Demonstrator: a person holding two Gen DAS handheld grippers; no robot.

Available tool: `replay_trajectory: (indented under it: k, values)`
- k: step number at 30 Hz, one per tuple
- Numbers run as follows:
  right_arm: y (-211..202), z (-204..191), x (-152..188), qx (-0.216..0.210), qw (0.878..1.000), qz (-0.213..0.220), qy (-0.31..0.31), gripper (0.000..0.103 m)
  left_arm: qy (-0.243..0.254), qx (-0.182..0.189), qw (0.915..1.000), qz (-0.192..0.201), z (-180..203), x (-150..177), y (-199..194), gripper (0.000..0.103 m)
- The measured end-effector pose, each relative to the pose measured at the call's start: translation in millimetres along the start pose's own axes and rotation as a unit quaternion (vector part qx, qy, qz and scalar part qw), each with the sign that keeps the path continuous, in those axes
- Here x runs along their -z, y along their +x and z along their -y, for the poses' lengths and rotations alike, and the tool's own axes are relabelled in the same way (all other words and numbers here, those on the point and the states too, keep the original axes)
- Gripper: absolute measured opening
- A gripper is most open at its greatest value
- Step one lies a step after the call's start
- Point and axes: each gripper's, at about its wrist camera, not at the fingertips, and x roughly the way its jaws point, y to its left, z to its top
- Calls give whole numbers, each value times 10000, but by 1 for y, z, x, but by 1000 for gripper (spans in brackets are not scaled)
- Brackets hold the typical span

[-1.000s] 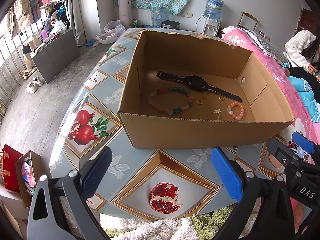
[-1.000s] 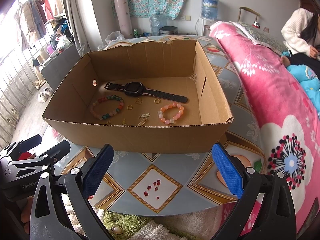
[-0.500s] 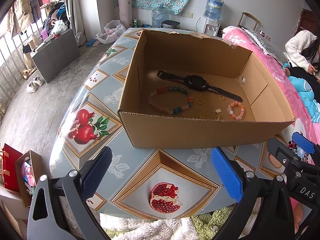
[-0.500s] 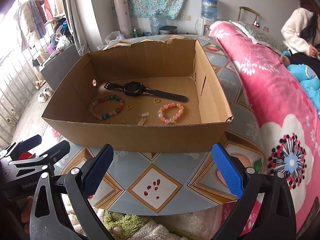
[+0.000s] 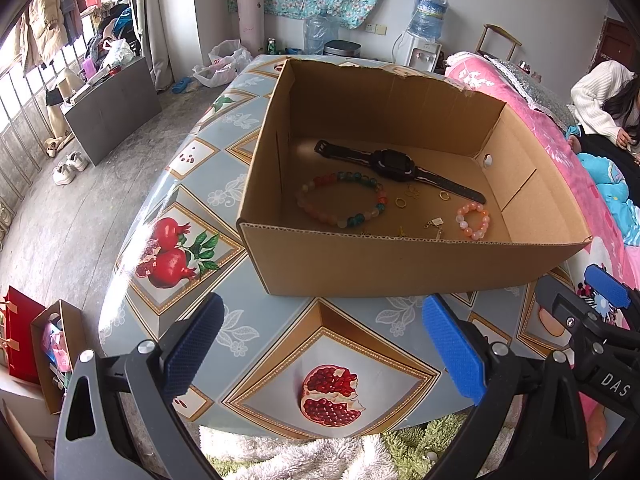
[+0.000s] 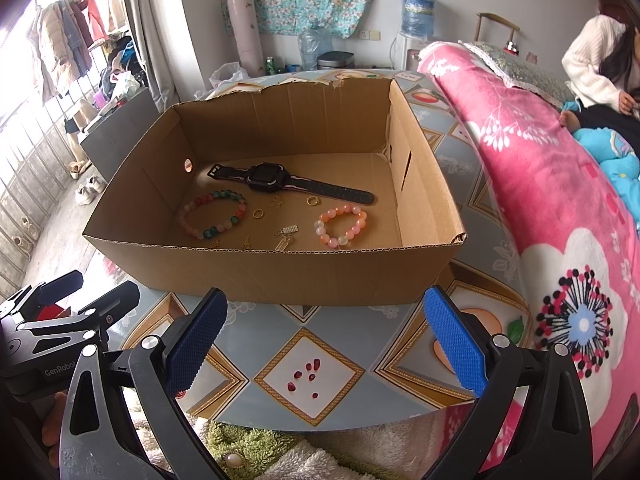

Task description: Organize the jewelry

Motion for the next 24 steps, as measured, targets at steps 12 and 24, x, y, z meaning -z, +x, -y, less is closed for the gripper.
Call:
replay_trajectory:
  k: [12, 24]
  values:
    - [0, 0, 1, 17, 10000, -8, 22, 95, -2, -2, 10000, -1, 0, 0, 0, 98]
    - [0, 0, 2, 2, 10000, -13, 27, 95, 3, -1, 10000, -2, 1, 1, 1, 97]
